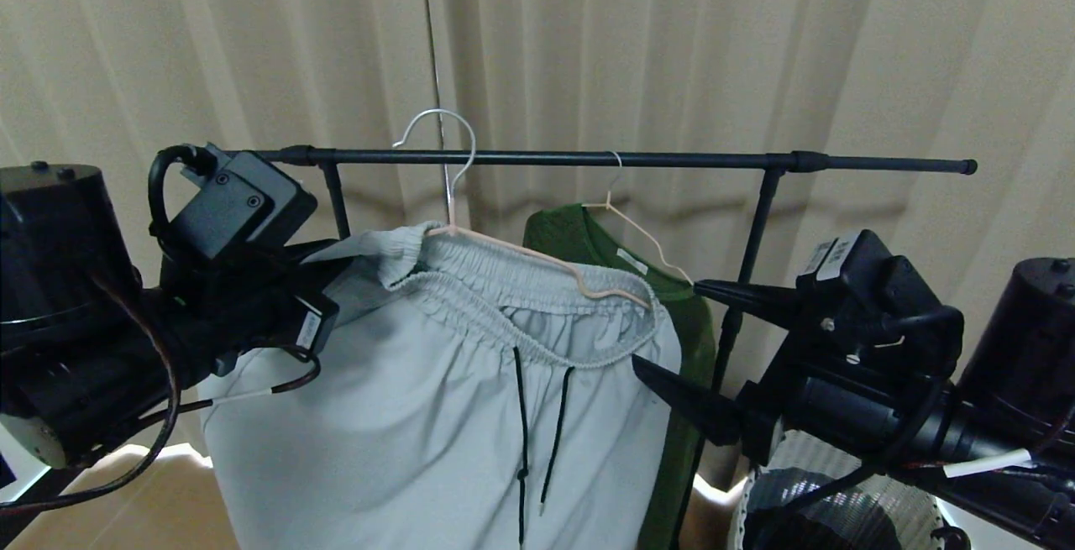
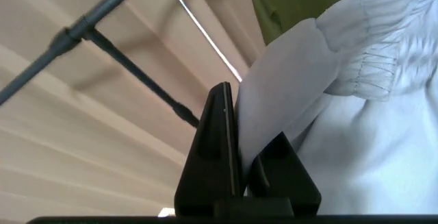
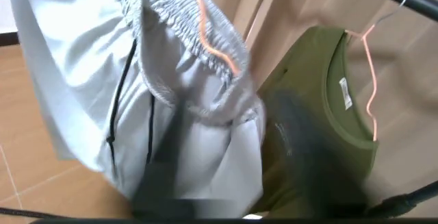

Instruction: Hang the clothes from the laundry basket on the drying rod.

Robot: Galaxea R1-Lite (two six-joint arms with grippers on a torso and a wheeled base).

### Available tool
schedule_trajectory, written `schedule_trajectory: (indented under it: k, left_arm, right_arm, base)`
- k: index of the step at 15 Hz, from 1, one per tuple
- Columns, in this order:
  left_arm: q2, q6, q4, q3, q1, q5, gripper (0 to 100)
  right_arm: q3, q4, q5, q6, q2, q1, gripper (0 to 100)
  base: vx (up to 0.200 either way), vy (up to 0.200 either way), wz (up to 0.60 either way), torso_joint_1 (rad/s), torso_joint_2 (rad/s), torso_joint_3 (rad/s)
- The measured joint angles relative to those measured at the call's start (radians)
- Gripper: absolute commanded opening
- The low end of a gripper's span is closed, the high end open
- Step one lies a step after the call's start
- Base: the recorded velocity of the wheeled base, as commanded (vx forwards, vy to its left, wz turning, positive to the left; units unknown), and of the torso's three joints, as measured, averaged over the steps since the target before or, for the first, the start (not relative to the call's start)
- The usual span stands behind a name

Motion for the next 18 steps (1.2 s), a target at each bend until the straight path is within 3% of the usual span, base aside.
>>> schedule_trajectory:
  k: [2,7,12,17,18]
  left_arm:
    - [0.017,-0.005,-0.130,0.035,-0.013,0.000,0]
    - [0.046,-0.005,-0.167,0.089,-0.073,0.002,0]
    - [0.044,-0.005,-0.168,0.099,-0.107,0.002,0]
    - [0.037,-0.006,-0.194,0.107,-0.127,0.002,0]
    - [0.033,-0.006,-0.201,0.115,-0.131,0.002,0]
  right_arm:
    - [-0.031,0.001,0.026,-0.039,0.002,0.000,100]
    - [-0.154,0.002,0.023,-0.177,0.071,0.000,100]
    - [-0.239,-0.007,-0.006,-0.189,0.190,-0.001,100]
    - [-0.253,-0.008,-0.010,-0.188,0.232,-0.001,100]
    - [-0.253,-0.008,-0.011,-0.187,0.235,-0.001,0]
  base:
    - [0.000,0.000,0.00,0.000,0.00,0.000]
    - [0.000,0.000,0.00,0.000,0.00,0.000]
    - [0.000,0.000,0.00,0.000,0.00,0.000]
    - [0.000,0.000,0.00,0.000,0.00,0.000]
    - [0.000,0.000,0.00,0.000,0.00,0.000]
